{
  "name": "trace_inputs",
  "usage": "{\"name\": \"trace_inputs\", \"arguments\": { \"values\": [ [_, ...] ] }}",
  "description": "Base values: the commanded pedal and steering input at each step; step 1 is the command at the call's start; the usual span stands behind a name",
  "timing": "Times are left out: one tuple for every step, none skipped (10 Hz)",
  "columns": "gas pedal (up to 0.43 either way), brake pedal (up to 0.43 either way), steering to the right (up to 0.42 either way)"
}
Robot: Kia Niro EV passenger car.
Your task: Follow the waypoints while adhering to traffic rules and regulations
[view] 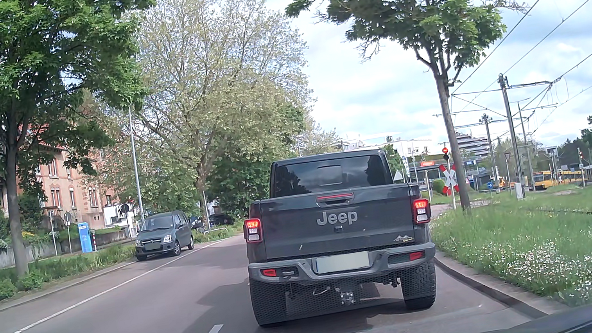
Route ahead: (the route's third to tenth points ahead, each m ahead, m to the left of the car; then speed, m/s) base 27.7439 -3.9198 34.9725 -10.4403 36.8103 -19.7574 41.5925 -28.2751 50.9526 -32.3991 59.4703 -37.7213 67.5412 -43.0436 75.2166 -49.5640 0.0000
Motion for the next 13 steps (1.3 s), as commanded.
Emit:
{"name": "trace_inputs", "arguments": {
  "values": [
    [0.000, 0.000, -0.012],
    [0.000, 0.000, -0.012],
    [0.000, 0.000, -0.012],
    [0.000, 0.000, -0.012],
    [0.000, 0.000, -0.011],
    [0.000, 0.000, -0.012],
    [0.000, 0.000, -0.011],
    [0.000, 0.000, -0.012],
    [0.000, 0.000, -0.012],
    [0.000, 0.000, -0.012],
    [0.000, 0.000, -0.012],
    [0.000, 0.000, -0.012],
    [0.000, 0.000, -0.012]
  ]
}}
